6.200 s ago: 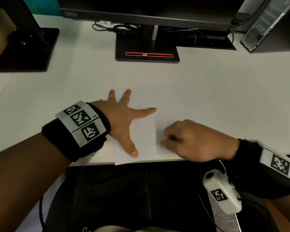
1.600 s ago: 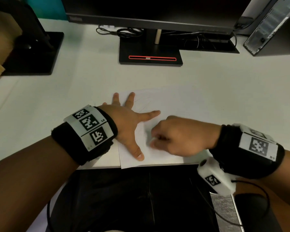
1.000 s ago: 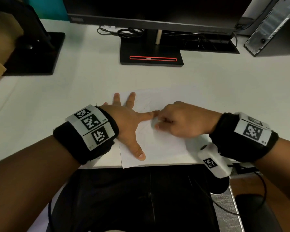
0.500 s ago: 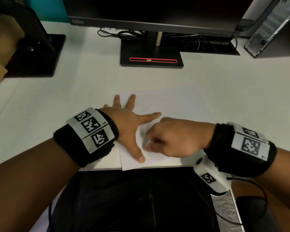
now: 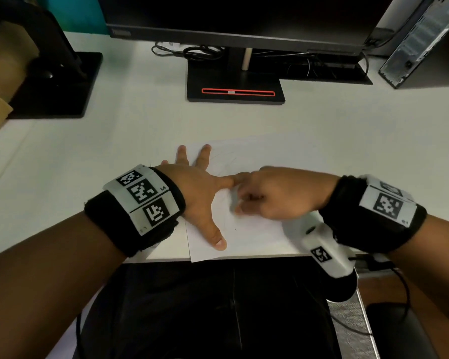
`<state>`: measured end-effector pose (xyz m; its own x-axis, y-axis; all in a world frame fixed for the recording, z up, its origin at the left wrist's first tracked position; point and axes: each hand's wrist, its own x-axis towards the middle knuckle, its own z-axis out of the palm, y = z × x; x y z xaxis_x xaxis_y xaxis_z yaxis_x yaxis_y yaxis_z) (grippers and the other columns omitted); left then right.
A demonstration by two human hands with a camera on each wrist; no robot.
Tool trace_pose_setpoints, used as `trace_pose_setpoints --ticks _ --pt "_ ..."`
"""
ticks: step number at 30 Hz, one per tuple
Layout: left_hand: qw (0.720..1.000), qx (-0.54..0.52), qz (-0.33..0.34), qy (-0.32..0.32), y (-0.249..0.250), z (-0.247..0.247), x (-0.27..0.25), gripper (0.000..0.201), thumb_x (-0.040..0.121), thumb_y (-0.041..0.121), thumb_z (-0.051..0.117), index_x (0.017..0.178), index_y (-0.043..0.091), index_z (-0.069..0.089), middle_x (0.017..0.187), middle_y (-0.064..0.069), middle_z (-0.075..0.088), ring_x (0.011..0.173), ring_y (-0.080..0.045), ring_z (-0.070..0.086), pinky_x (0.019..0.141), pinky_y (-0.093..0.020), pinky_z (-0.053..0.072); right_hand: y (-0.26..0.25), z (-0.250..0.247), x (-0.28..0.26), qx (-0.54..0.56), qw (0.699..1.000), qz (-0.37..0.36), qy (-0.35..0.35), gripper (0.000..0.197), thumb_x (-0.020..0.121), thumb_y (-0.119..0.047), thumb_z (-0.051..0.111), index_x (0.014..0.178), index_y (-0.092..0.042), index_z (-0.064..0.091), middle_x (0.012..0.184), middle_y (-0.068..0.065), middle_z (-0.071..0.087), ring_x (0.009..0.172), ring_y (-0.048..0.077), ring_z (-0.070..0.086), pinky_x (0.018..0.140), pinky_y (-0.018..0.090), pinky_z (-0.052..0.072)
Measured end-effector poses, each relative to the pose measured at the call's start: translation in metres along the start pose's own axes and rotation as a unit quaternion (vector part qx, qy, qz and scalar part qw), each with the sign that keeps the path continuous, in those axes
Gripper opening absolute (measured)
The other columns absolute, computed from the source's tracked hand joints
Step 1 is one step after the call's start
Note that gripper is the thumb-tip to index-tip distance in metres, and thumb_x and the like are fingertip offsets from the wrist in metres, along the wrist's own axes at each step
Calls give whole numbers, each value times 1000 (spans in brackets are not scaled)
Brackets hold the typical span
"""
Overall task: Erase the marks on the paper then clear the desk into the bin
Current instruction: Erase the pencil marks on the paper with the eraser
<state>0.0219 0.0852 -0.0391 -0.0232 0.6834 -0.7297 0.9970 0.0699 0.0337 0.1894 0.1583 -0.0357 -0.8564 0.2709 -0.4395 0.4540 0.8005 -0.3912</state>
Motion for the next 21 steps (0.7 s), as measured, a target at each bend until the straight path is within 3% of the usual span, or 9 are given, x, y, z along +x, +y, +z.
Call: trace_pose_setpoints --ticks 2,4,7,9,12,14,16,18,21 --pt "1000 -5 -1 -2 -1 1 1 136 47 83 79 138 71 -22 152 -3 -50 141 -49 -36 118 -69 4 7 -2 5 -3 999 7 52 36 102 -32 52 78 -8 62 65 1 60 59 10 53 63 25 37" --pt "1000 -4 -2 -2 -1 1 1 136 46 83 79 139 71 -20 152 -3 -50 141 -49 -35 118 -70 5 -3 5 5 2 998 -16 59 31 102 -26 50 86 -4 66 60 0 58 59 9 54 62 19 37" --pt "1000 2 2 0 0 1 1 136 47 83 79 130 75 -29 151 -6 -50 140 -52 -35 117 -71 4 -21 17 -4 30 999 -33 -22 27 104 -25 51 93 -13 73 56 -21 59 62 -9 55 60 8 37" --pt "1000 2 1 1 0 0 0 135 48 83 79 129 75 -29 152 -6 -49 141 -51 -34 117 -70 4 -16 10 -4 17 999 -23 -30 32 104 -31 52 86 -13 70 62 -31 59 62 -7 55 59 12 36" --pt "1000 -4 -2 0 -1 1 0 135 48 83 79 138 70 -22 152 -4 -49 141 -48 -35 118 -69 3 4 -1 5 -4 999 4 38 38 103 -33 51 77 -7 61 67 -3 63 60 9 54 64 25 38" --pt "1000 -4 -3 0 -1 1 2 136 48 83 78 142 67 -18 152 -3 -50 142 -47 -35 118 -69 3 2 4 9 -5 998 -1 66 35 102 -27 49 79 -4 62 64 5 61 60 16 55 64 27 39" --pt "1000 -2 -1 -1 -1 1 2 137 47 83 79 141 68 -20 151 -4 -50 141 -49 -35 118 -70 3 -12 17 8 18 998 -33 53 31 101 -21 49 83 -3 66 66 6 62 61 13 55 62 21 38" --pt "1000 1 1 -2 1 1 1 136 47 83 78 131 74 -28 151 -6 -50 140 -51 -35 116 -71 2 -22 22 3 48 998 -48 5 31 103 -20 50 85 -6 71 64 -2 60 62 7 55 59 14 37" --pt "1000 -2 2 2 1 1 0 132 47 84 78 127 77 -27 152 -5 -49 141 -49 -35 117 -70 3 -11 6 0 30 999 -20 -2 30 104 -28 52 78 -22 65 61 -11 57 61 1 53 61 16 37"
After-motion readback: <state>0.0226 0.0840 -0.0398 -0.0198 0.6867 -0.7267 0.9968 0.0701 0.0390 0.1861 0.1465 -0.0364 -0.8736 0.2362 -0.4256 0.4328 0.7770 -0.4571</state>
